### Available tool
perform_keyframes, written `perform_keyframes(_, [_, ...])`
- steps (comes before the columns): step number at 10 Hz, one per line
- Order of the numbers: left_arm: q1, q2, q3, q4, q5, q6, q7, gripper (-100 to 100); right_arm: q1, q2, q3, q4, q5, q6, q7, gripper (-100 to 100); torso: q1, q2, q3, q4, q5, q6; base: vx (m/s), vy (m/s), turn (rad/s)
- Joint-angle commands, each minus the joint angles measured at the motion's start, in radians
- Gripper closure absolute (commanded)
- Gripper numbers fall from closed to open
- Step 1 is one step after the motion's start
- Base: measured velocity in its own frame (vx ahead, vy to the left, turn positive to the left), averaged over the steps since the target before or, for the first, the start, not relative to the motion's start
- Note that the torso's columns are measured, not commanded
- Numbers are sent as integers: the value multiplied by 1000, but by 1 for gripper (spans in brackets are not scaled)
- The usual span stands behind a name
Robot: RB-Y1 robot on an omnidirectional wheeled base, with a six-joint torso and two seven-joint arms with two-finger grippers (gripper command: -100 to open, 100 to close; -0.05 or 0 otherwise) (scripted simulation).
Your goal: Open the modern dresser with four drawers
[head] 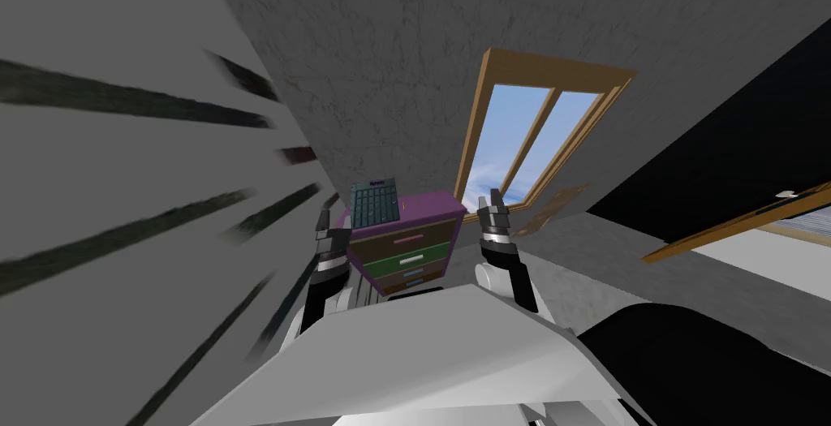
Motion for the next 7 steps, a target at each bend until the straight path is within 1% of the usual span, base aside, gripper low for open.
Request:
perform_keyframes(1, [0,0,0,0,0,0,0,0,0,0,0,0,0,0,0,0,0,40,-82,41,0,0,0,0,0])
perform_keyframes(3, [0,0,0,0,0,0,0,0,0,0,0,0,0,0,0,0,0,175,-351,176,0,0,0,0,0])
perform_keyframes(7, [0,0,0,0,0,0,0,0,0,0,0,0,0,0,0,0,0,470,-939,470,0,0,0,0,0])
